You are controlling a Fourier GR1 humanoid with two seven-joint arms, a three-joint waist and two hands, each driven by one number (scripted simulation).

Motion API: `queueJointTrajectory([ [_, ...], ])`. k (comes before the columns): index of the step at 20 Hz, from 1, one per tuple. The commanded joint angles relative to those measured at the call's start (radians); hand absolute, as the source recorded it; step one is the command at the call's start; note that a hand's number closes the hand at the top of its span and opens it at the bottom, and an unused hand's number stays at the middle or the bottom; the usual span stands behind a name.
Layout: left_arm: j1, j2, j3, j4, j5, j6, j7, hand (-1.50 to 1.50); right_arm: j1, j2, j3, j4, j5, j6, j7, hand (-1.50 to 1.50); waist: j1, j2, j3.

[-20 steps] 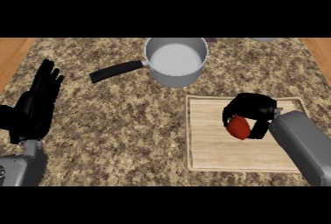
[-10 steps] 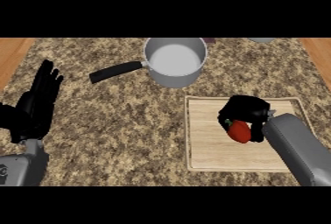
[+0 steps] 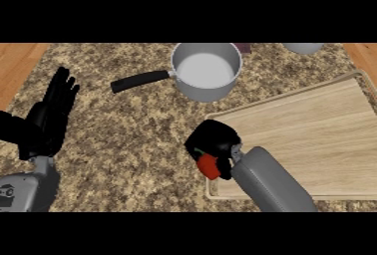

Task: Pick the bell pepper from the tray and place it in the pot

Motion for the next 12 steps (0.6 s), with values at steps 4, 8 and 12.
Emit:
queueJointTrajectory([
  [4, -0.019, -0.011, -0.018, 0.013, -0.004, -0.005, 0.001, 0.0, 0.055, 0.076, 0.063, -0.2, -0.185, -0.246, 0.361, 1.5, 0.02, 0.011, 0.014],
  [8, -0.041, -0.01, -0.015, 0.016, -0.001, -0.002, 0.022, 0.0, 0.028, 0.077, 0.095, -0.338, -0.236, -0.464, 0.544, 1.5, 0.015, 0.006, 0.015],
  [12, -0.042, -0.012, -0.014, 0.027, -0.009, 0.003, 0.015, 0.0, -0.072, 0.077, 0.181, -0.417, -0.192, -0.642, 0.796, 1.5, 0.021, 0.01, 0.01],
])
